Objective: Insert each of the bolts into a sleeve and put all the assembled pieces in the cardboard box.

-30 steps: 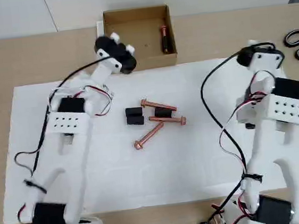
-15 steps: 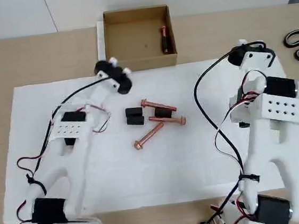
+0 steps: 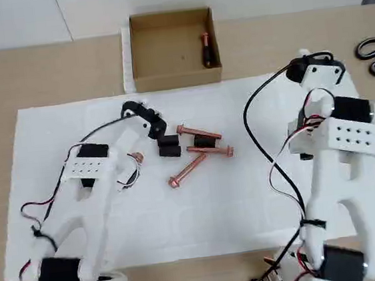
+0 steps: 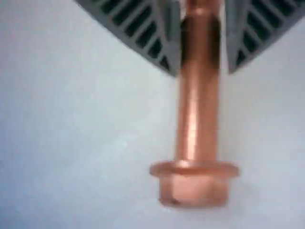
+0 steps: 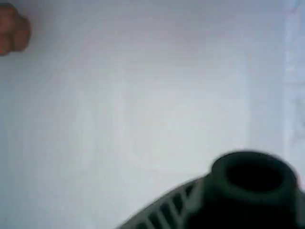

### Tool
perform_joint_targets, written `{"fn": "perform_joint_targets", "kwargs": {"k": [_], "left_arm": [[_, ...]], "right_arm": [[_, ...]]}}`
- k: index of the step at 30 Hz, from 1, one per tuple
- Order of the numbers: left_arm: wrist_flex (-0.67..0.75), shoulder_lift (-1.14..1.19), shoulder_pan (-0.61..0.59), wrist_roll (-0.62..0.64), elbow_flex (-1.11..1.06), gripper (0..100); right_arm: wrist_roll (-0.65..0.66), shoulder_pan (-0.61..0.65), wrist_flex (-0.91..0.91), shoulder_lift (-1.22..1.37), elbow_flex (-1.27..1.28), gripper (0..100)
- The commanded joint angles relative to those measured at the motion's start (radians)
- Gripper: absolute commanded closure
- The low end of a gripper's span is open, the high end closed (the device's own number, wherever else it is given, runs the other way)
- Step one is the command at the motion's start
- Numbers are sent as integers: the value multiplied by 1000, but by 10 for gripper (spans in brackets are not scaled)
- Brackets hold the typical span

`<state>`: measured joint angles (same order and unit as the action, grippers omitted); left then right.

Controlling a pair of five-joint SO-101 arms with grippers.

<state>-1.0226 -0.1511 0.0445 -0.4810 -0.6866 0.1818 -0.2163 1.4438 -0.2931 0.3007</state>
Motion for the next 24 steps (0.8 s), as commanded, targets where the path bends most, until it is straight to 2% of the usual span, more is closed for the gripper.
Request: {"fn": "perform_joint_targets", "kwargs": {"k": [1, 17, 24], "left_arm": [[-8, -74, -5, 25, 10, 882], [58, -74, 3, 26, 8, 877], [117, 41, 12, 28, 21, 877]], "right_arm": [[-14, 7, -15, -39, -55, 995], [-34, 7, -4, -45, -54, 995], [-34, 7, -8, -45, -54, 995]]}}
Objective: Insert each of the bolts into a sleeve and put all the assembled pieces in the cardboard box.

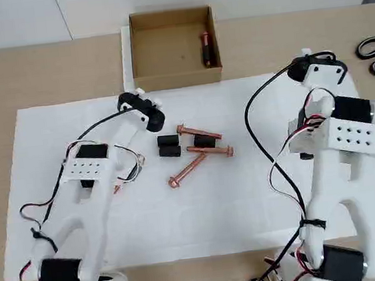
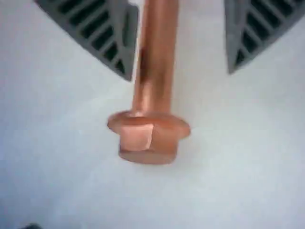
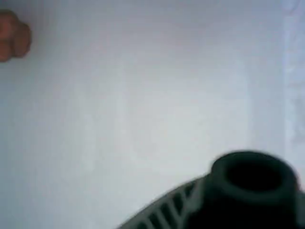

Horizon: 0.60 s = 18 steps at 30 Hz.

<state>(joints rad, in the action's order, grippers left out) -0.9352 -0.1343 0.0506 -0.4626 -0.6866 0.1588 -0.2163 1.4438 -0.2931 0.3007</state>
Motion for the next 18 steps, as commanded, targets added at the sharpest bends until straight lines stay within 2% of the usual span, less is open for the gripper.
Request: {"fn": "perform_joint_targets", "kwargs": {"k": [1, 18], "left_arm": [[29, 41, 5, 11, 30, 877], [34, 83, 12, 40, 62, 881]], "right_arm": [[-11, 7, -8, -45, -54, 995], [-11, 12, -12, -42, -54, 995]]}}
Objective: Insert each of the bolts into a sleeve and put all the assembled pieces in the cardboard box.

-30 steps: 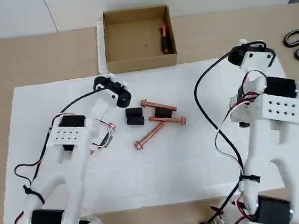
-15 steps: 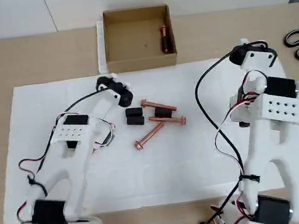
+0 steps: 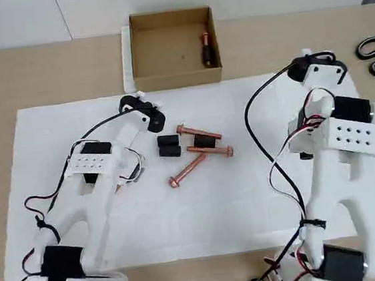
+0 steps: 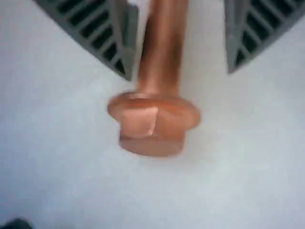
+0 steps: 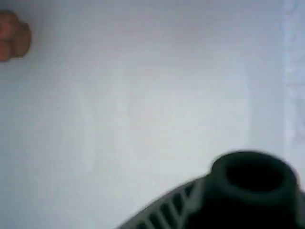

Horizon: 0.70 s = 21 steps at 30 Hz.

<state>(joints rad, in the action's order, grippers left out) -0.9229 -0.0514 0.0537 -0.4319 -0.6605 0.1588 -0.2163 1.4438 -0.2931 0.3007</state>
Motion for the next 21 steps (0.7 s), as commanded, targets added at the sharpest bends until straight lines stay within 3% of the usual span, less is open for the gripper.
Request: {"fn": "perform_joint_targets", "kwargs": {"k": [1, 6, 12, 21], "left_arm": [[21, 0, 9, 15, 36, 882], [21, 0, 12, 71, 36, 892], [21, 0, 58, 71, 24, 987], [8, -9, 72, 72, 13, 990]], "right_arm": [[-11, 18, -12, -42, -54, 995], [-11, 48, -10, -45, -54, 995], [-11, 56, -8, -45, -54, 995], [-11, 56, -7, -45, -54, 995]]}}
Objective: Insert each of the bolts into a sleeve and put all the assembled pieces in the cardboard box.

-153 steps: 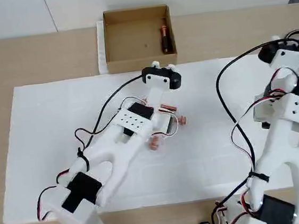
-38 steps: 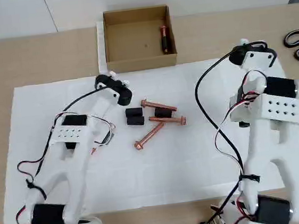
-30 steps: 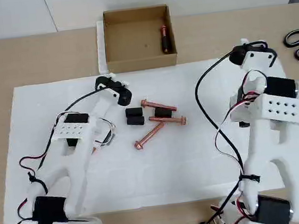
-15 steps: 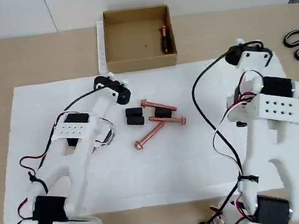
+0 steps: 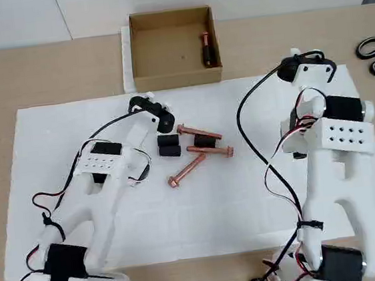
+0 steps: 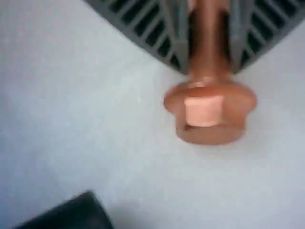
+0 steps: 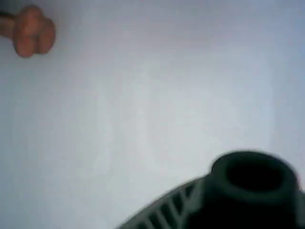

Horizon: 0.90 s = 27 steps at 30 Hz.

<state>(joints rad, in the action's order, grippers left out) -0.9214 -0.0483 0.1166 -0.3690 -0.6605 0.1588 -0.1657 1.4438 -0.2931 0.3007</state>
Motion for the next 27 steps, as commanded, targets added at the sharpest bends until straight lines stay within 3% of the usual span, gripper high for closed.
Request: {"fn": "perform_joint_targets", "kwargs": {"k": [1, 18, 24, 27], "left_arm": [[-11, -15, 9, 9, 22, 990], [-638, -15, 8, 80, 728, 993], [-810, -15, 6, 80, 966, 993], [-813, 2, -5, 75, 967, 993]], "right_arm": [[-11, 5, -7, -45, -54, 995], [-2, 31, -2, -65, -55, 995], [-2, 88, 8, -286, -54, 995], [-2, 110, 8, -375, -49, 995]]}}
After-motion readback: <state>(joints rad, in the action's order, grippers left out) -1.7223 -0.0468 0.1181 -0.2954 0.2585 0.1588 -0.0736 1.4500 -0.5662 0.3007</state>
